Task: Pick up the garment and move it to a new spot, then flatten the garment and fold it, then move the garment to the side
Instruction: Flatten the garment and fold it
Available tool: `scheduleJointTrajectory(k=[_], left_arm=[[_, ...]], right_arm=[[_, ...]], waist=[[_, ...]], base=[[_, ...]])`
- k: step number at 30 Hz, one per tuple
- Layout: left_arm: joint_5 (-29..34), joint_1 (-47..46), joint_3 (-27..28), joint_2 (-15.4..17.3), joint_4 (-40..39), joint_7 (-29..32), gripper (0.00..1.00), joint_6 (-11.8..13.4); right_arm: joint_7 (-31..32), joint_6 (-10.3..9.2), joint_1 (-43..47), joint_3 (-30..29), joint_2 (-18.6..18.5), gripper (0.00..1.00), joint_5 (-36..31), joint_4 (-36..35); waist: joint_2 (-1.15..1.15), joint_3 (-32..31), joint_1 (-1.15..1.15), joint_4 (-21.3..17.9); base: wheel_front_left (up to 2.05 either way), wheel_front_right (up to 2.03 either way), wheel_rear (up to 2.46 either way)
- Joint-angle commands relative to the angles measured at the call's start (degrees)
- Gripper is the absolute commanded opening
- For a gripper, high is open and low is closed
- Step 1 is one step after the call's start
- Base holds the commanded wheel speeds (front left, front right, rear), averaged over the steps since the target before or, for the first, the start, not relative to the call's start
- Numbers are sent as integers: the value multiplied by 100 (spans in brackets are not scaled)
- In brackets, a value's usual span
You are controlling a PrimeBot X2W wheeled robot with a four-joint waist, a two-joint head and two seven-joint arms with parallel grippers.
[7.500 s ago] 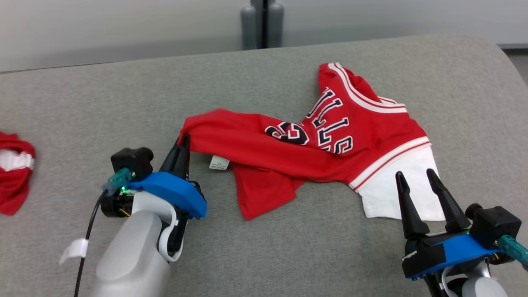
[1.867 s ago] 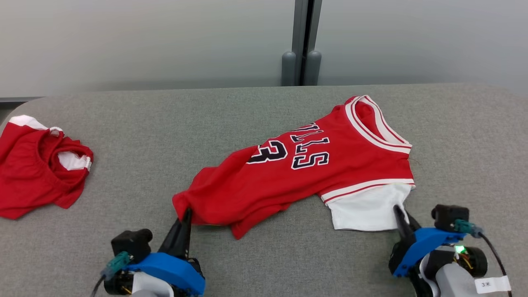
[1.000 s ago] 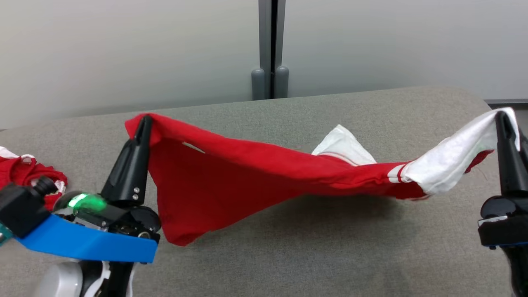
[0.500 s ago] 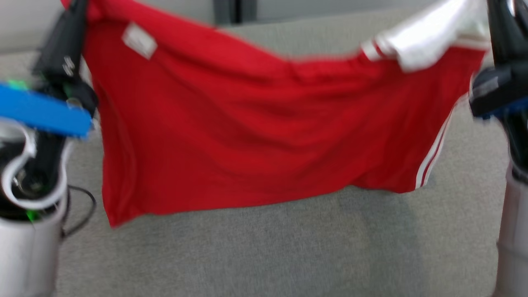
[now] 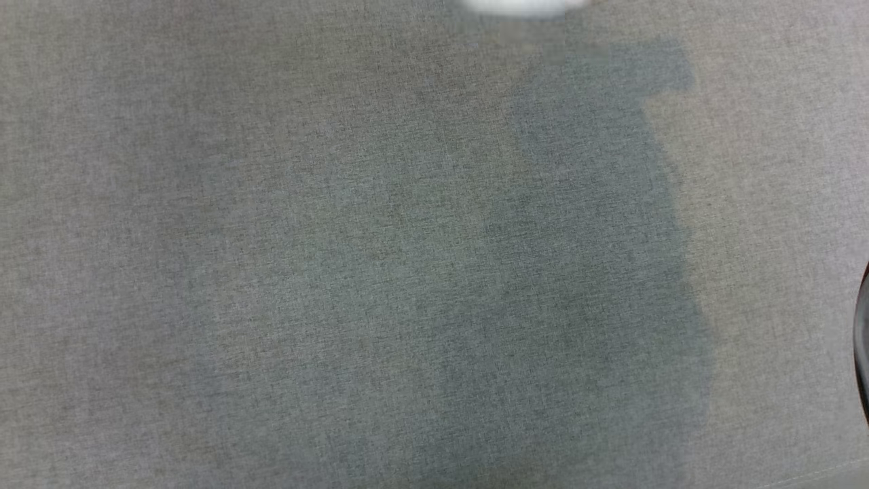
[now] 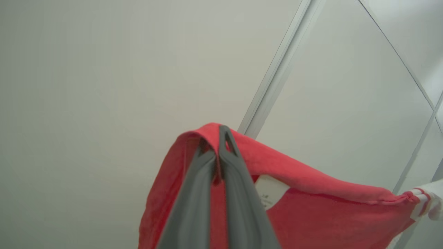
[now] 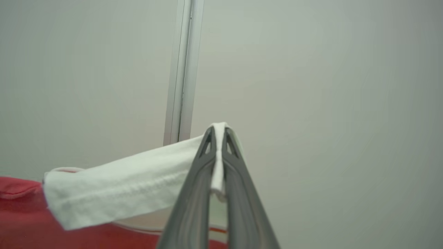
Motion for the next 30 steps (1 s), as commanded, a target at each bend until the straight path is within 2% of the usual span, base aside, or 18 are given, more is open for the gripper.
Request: scheduleJointTrajectory(k=[1,6,11,16,17,22,26,30], left_arm=[[68,-170,-51,-34,105,-113,0,-72],[84,-120,-170,-81,492,-417,0,-245],[159,573,-405,-5,966,-710,0,-353],[126,1573,-853,-140,1513,-826,0,-386],[198,1780,-1011,-111,1609,-779,0,-391],[-136,2822,-1341,-358,1933,-733,0,-402],[-131,3494,-1574,-442,2028,-897,0,-399],[-166,4047,-1709,-524,2058,-954,0,-391]], right_arm=[[-171,-1,-118,-43,-56,0,6,140],[-333,0,117,168,-66,0,123,599],[-123,0,1063,511,7,0,382,981],[370,0,2239,678,11,0,692,1191],[467,0,2458,673,18,0,766,1162],[1074,0,3613,565,-153,0,870,806],[1562,0,4630,272,-311,0,672,179],[2165,-1,5679,-104,-146,0,445,-670]], waist=[[-2,0,-1,2],[-2,68,-1,-59],[-2,63,-1,-154],[-2,-138,-1,-97],[-2,-213,-1,-87],[-2,-728,-1,53],[-2,-1194,-1,243],[-2,-1579,-1,367]], base=[[0,0,0],[0,0,0],[0,0,0],[0,0,0],[0,0,0],[0,0,0],[0,0,0],[0,0,0]])
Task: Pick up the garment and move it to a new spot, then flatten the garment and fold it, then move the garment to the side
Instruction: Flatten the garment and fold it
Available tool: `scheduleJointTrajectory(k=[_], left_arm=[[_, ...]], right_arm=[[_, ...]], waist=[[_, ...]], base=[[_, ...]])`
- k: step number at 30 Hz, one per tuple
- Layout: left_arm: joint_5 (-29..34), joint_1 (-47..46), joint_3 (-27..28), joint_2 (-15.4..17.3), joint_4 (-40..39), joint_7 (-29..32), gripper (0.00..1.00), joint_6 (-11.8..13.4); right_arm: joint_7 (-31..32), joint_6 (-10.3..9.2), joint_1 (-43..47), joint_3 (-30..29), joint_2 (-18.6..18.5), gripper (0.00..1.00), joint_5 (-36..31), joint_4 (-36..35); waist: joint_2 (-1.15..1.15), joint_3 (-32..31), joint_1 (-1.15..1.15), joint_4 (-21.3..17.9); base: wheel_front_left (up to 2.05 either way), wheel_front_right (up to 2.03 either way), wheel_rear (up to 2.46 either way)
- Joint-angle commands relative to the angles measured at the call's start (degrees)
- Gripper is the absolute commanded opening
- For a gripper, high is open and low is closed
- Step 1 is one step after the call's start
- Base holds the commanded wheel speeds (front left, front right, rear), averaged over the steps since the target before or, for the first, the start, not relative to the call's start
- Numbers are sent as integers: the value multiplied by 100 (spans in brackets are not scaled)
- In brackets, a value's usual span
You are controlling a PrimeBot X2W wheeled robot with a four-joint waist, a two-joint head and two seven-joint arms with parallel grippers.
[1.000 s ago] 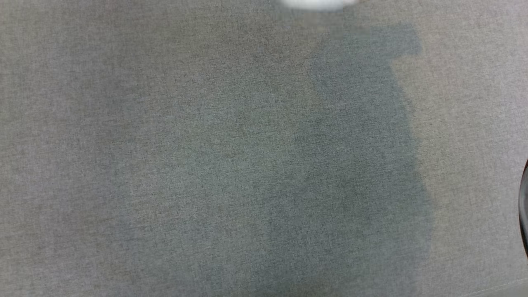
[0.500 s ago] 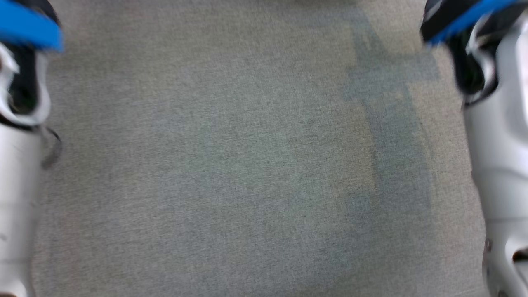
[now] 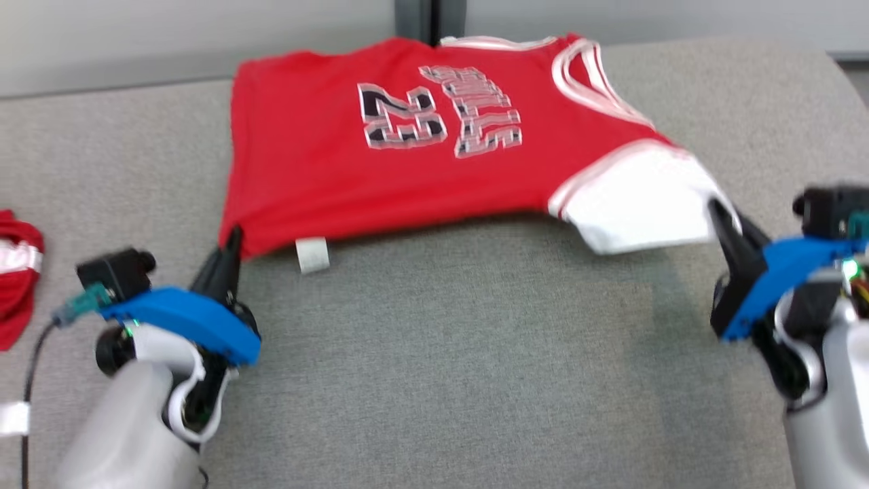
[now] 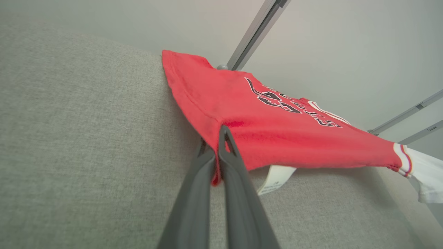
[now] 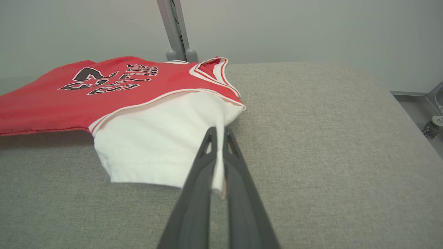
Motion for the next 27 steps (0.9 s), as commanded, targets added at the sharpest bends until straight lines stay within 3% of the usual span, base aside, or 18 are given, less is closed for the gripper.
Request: scheduleJointTrajectory(k=[1,8,13,22,27], left_arm=[[-9,243,-30,-3,-15,-62,0,-17],[16,1099,-232,44,-414,49,0,170],[149,1891,-438,305,-1090,314,0,559],[123,2786,-544,664,-2237,823,0,1184],[-10,2909,-482,680,-2841,906,0,1324]], right_arm=[[179,-1,423,-150,131,0,-96,-340],[787,0,1739,-663,549,0,-333,-1434],[1279,-1,2647,-974,763,0,-407,-2130],[1767,-1,3461,-1095,808,0,-219,-2738],[1665,0,3320,-1131,810,0,-237,-2846]], waist=[[2,-191,3,-23],[2,-590,3,107],[2,-808,3,225],[2,-850,3,298],[2,-814,3,333]], base=[[0,0,0],[0,0,0],[0,0,0],[0,0,0],[0,0,0]])
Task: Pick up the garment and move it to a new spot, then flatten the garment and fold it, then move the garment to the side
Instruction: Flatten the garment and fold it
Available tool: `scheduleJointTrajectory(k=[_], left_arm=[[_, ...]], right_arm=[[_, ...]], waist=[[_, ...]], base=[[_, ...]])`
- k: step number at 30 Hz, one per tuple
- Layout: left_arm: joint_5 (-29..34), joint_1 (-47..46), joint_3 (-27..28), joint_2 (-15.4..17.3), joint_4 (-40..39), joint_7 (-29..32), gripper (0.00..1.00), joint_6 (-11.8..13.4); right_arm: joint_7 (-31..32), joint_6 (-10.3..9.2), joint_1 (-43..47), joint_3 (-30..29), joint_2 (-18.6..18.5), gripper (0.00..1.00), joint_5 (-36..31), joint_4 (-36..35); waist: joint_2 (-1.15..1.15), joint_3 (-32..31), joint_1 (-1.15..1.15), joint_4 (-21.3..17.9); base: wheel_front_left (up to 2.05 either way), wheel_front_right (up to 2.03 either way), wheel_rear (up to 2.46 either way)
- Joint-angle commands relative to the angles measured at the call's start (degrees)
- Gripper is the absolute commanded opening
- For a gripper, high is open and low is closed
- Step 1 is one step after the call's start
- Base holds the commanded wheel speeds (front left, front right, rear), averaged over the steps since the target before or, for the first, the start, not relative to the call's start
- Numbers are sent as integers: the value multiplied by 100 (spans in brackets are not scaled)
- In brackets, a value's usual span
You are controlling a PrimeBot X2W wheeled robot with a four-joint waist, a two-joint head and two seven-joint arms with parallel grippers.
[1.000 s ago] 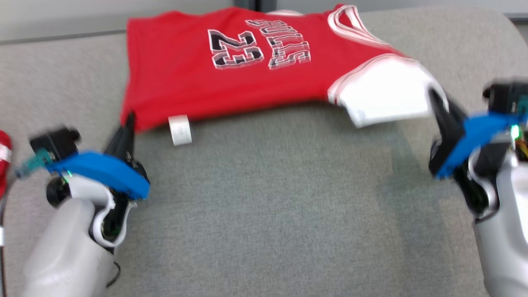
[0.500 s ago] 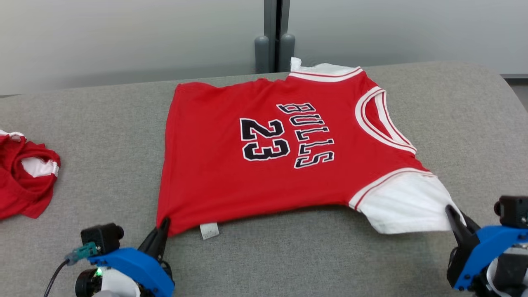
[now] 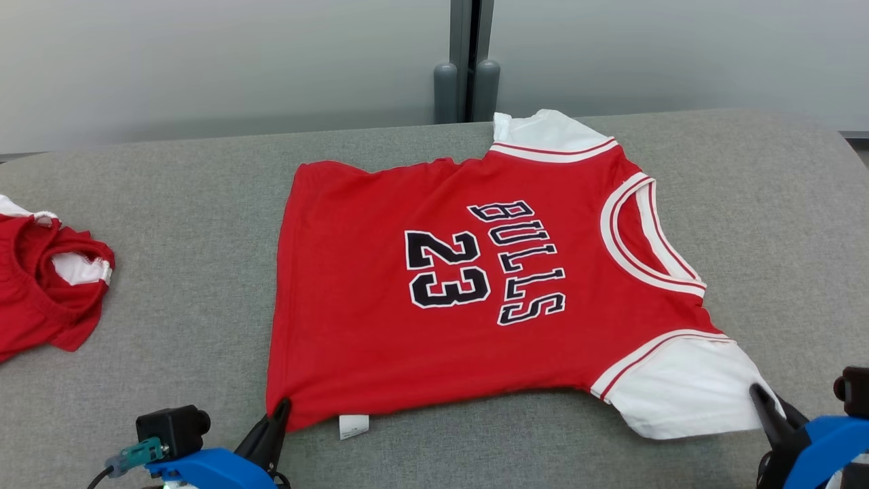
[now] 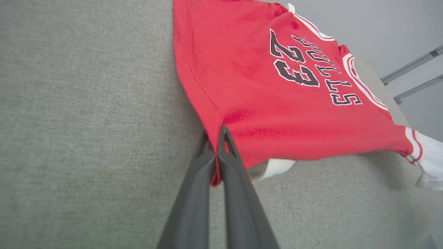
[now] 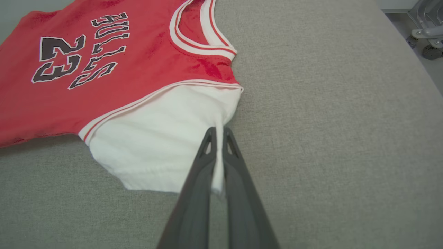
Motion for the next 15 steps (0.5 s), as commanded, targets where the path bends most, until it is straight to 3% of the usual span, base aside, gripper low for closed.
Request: scheduleJointTrajectory(k=[1,8,15], left_arm=[[-43,-51,30,10,-74,2,0,1],[-220,-568,110,-100,-273,246,0,-73],[-399,-1299,195,-189,29,539,0,-154]], right_arm=[[-44,1,-155,7,-9,0,-48,-46],[143,1,-907,298,-7,0,-347,-88],[216,1,-1941,481,-120,0,-443,392]], waist=[[1,13,0,4],[1,199,0,19],[1,580,0,23]], base=[[0,0,0],[0,0,0],[0,0,0]])
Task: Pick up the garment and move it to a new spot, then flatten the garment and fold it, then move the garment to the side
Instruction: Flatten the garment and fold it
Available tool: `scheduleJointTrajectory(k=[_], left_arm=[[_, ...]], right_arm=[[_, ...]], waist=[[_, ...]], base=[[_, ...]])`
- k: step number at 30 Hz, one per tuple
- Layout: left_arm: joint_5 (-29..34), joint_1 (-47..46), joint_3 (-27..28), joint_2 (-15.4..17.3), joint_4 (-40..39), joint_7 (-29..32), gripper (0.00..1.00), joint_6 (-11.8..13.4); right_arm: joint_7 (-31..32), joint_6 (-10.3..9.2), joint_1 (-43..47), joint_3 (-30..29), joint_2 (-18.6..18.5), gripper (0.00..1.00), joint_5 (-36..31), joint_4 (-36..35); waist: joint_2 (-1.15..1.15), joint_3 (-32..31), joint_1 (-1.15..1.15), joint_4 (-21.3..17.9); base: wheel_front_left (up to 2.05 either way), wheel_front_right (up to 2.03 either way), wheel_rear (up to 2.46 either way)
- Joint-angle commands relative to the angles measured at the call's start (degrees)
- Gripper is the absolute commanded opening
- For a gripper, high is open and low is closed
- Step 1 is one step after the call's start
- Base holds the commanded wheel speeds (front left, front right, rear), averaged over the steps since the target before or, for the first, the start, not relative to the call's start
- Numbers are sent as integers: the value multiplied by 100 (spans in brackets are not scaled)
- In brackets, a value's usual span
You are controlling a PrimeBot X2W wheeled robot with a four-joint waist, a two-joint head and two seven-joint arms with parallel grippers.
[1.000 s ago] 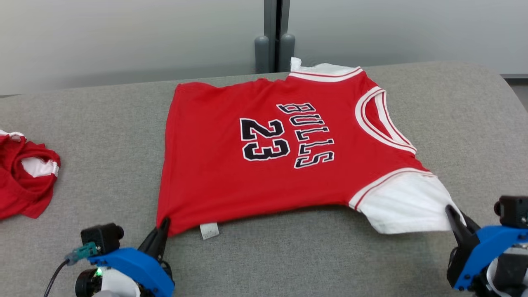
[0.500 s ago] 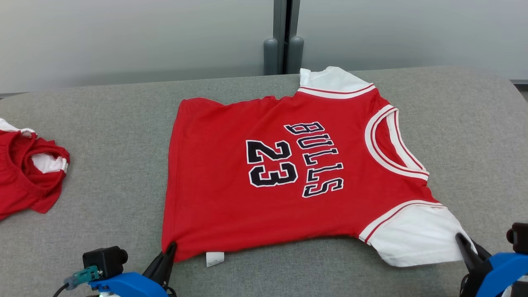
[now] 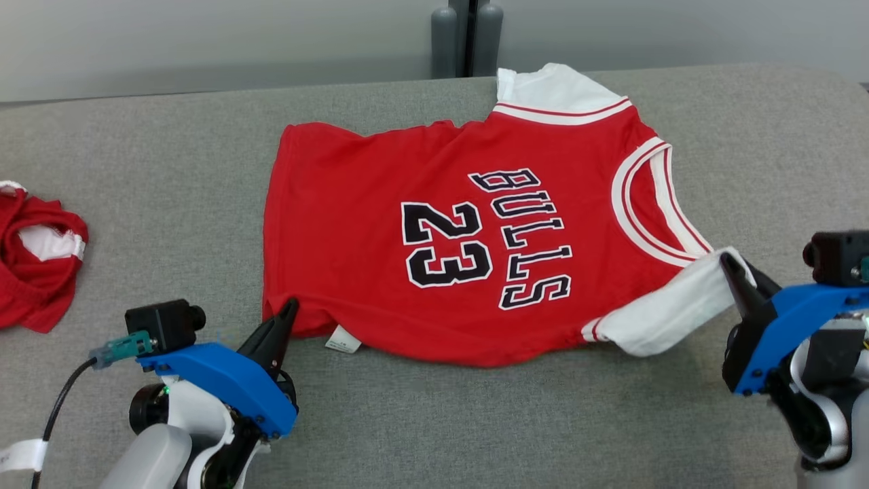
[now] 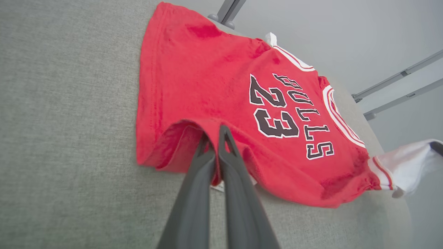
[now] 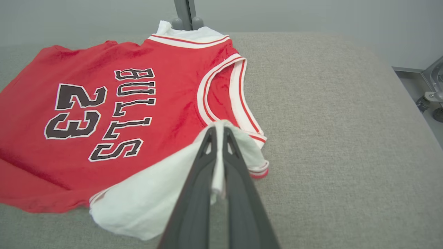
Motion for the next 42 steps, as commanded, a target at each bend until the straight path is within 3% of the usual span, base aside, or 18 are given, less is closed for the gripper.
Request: scheduleJointTrajectory(k=[1,13,22,23,24,25,34,42], left_arm=[[-41,-143,11,-13,55,29,0,-19],[21,-1008,144,-172,515,-13,0,-31],[143,-1288,105,-310,823,-164,0,26],[142,-1290,89,-333,847,-169,0,15],[140,-1298,81,-351,870,-179,43,1],[145,-1311,83,-369,882,-213,97,-13],[334,-1117,152,-362,1058,-697,100,66],[772,-573,-262,-339,1164,-885,100,306]], right_arm=[[-42,1,-203,3,-32,0,2,86],[-627,1,-1634,186,-247,0,-36,930],[-1201,1,-2115,230,-262,0,-109,1509],[-1286,1,-2152,216,-236,31,-85,1551],[-1364,1,-2181,185,-205,100,-42,1602],[-1438,2,-2203,191,-182,100,-24,1650],[-2229,1,-2234,182,-172,100,184,1994],[-1587,2,-1276,-390,-83,100,-282,1979]], waist=[[-1,98,-1,41],[-1,778,-1,125],[-1,931,-1,212],[-1,935,-1,224],[-1,936,-1,236],[-1,931,-1,249],[-1,657,-1,313],[-1,225,-1,272]], base=[[0,0,0],[0,0,0],[0,0,0],[0,0,0],[0,0,0],[0,0,0],[0,0,0],[0,0,0]])
